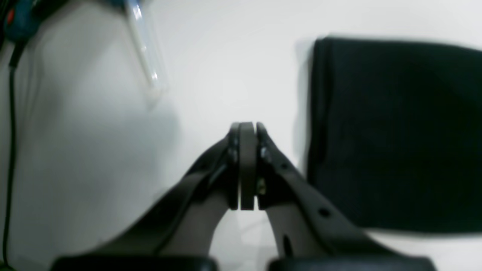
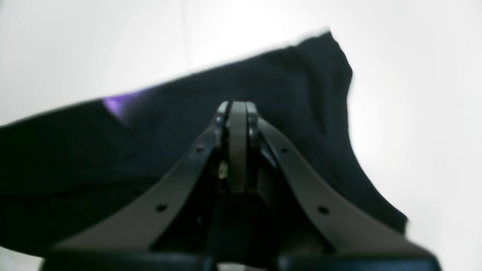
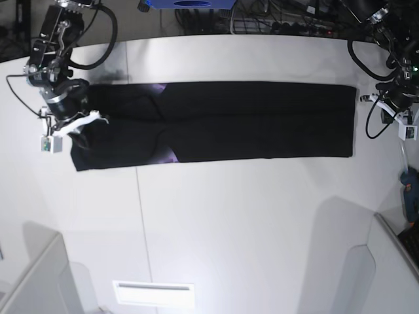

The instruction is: Fold the T-shirt properly

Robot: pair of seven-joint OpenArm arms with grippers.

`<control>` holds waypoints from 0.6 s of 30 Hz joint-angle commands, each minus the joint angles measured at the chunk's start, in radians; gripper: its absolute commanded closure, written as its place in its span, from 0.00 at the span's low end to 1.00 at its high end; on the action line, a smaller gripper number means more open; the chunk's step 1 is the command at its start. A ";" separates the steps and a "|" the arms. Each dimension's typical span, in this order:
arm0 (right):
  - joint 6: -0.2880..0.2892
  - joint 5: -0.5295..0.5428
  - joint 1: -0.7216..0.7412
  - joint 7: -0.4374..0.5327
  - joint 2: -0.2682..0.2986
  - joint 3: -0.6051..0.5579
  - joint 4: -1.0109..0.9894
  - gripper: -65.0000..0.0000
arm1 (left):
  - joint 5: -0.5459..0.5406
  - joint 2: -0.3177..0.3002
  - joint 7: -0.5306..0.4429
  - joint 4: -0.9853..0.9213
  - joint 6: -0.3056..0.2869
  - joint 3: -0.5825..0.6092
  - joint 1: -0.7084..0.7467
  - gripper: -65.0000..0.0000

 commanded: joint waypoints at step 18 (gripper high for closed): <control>0.006 0.007 -0.045 0.018 -0.009 -0.067 0.023 1.00 | -0.236 -0.052 -0.027 -0.259 -0.031 0.001 -0.044 0.33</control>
